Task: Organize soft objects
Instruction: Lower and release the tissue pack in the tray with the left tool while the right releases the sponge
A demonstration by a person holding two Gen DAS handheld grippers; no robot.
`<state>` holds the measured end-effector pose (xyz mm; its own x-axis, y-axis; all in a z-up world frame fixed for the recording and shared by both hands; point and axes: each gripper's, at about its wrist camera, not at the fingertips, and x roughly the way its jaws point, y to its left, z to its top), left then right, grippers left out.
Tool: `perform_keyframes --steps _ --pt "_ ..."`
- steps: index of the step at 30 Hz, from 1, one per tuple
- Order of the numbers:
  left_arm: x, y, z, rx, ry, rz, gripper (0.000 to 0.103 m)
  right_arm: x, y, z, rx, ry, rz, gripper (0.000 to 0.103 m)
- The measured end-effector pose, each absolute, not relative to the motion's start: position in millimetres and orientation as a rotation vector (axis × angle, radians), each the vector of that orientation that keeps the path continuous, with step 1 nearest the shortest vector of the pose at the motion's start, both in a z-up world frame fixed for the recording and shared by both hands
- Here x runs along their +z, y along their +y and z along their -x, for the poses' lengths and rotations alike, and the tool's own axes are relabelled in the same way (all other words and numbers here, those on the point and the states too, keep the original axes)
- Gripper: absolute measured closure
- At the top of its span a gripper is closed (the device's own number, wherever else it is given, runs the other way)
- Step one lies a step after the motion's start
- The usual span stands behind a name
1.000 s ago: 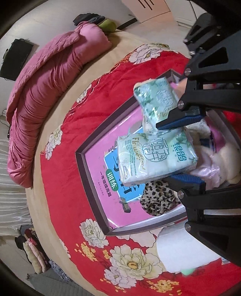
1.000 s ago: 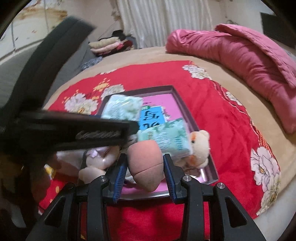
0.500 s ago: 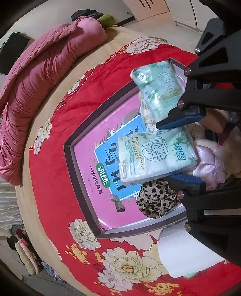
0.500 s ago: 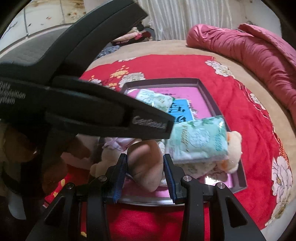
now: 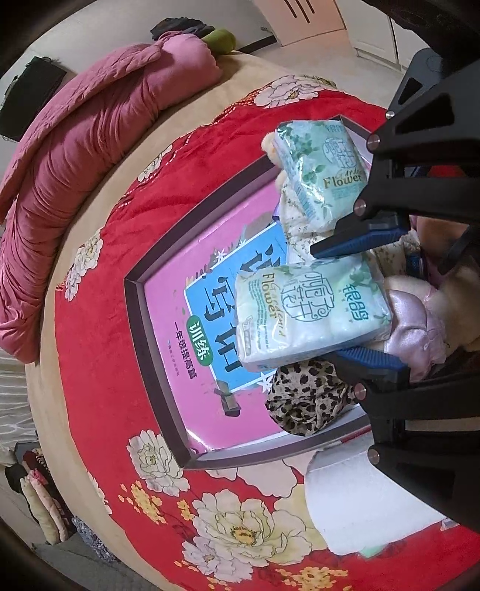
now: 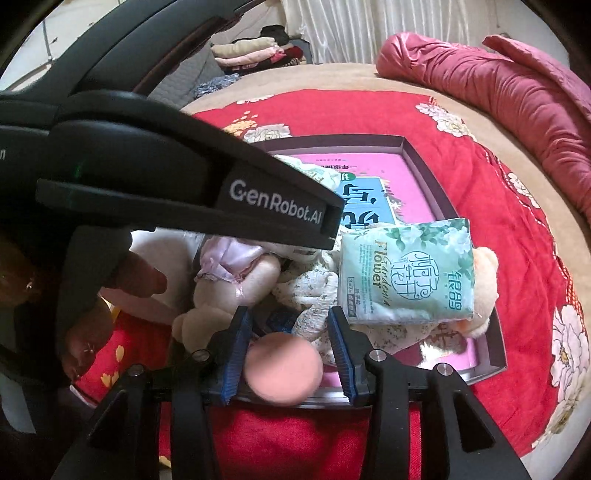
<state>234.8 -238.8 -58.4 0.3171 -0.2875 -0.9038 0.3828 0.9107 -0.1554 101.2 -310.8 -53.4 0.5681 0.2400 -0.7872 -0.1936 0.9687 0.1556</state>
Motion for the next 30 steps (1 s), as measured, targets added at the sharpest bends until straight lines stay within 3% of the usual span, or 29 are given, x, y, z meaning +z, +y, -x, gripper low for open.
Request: perform_keyframes --steps 6,8,14,30 --pt "-58.0 -238.3 -233.7 -0.439 1.172 -0.103 0.058 -44.8 -319.5 -94.2 0.262 0.880 -0.089 0.048" --pt "-57.7 -238.5 -233.5 -0.441 1.172 -0.107 0.057 -39.7 -326.3 -89.1 0.248 0.858 -0.109 0.039" --pt "-58.7 -239.5 -232.4 -0.433 1.179 -0.134 0.050 -28.6 -344.2 -78.8 0.137 0.816 -0.149 0.031" --pt "-34.2 -225.8 -217.4 -0.453 1.115 -0.066 0.044 -24.1 -362.4 -72.7 0.065 0.769 -0.210 0.028"
